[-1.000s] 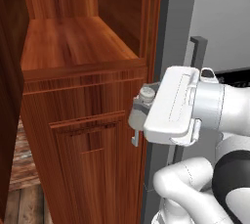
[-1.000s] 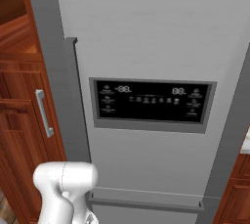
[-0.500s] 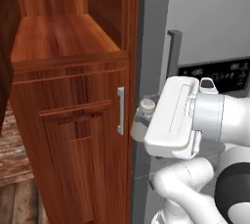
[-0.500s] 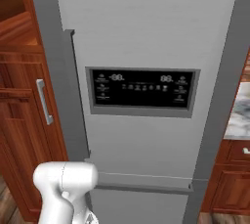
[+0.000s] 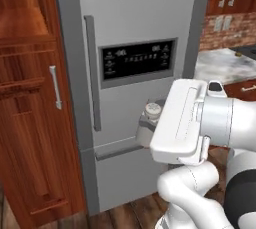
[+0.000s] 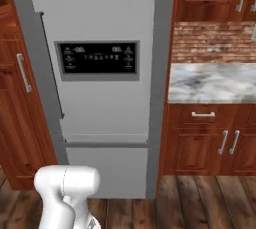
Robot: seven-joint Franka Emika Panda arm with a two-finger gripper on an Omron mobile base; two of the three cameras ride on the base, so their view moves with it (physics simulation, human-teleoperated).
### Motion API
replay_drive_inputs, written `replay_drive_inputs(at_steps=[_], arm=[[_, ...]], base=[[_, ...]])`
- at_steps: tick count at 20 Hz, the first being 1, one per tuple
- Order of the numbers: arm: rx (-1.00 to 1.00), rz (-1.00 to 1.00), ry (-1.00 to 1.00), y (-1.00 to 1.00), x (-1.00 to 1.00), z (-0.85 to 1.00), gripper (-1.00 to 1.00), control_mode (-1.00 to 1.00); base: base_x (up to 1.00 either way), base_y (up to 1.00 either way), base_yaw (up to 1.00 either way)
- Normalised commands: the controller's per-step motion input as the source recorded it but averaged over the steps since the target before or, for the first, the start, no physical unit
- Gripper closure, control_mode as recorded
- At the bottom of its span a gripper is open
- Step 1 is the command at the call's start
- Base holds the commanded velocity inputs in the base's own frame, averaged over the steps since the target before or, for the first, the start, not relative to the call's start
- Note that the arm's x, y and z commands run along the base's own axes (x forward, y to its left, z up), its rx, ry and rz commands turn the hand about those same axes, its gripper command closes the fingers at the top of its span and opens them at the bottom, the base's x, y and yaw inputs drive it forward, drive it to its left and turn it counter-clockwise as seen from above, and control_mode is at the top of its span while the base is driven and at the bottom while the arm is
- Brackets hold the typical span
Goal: Collect the turmeric, ketchup, and shaker from the cabinet and place them next to the stove.
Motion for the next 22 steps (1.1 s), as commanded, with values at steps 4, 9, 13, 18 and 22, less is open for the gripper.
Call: replay_drive_inputs(at_steps=[4, 9, 13, 18, 22], arm=[[0.0, 0.0, 0.0, 0.0, 0.0, 0.0, 1.0, 1.0], [0.0, 0.0, 0.0, 0.0, 0.0, 0.0, 1.0, 1.0], [0.0, 0.0, 0.0, 0.0, 0.0, 0.0, 1.0, 1.0], [0.0, 0.0, 0.0, 0.0, 0.0, 0.0, 1.0, 1.0], [0.0, 0.0, 0.0, 0.0, 0.0, 0.0, 1.0, 1.0]], base=[[-0.46, -1.0, -0.13], [-0.08, -1.0, -0.08], [0.01, -1.0, -0.04], [0.07, -1.0, -0.03], [0.11, -1.0, -0.01]])
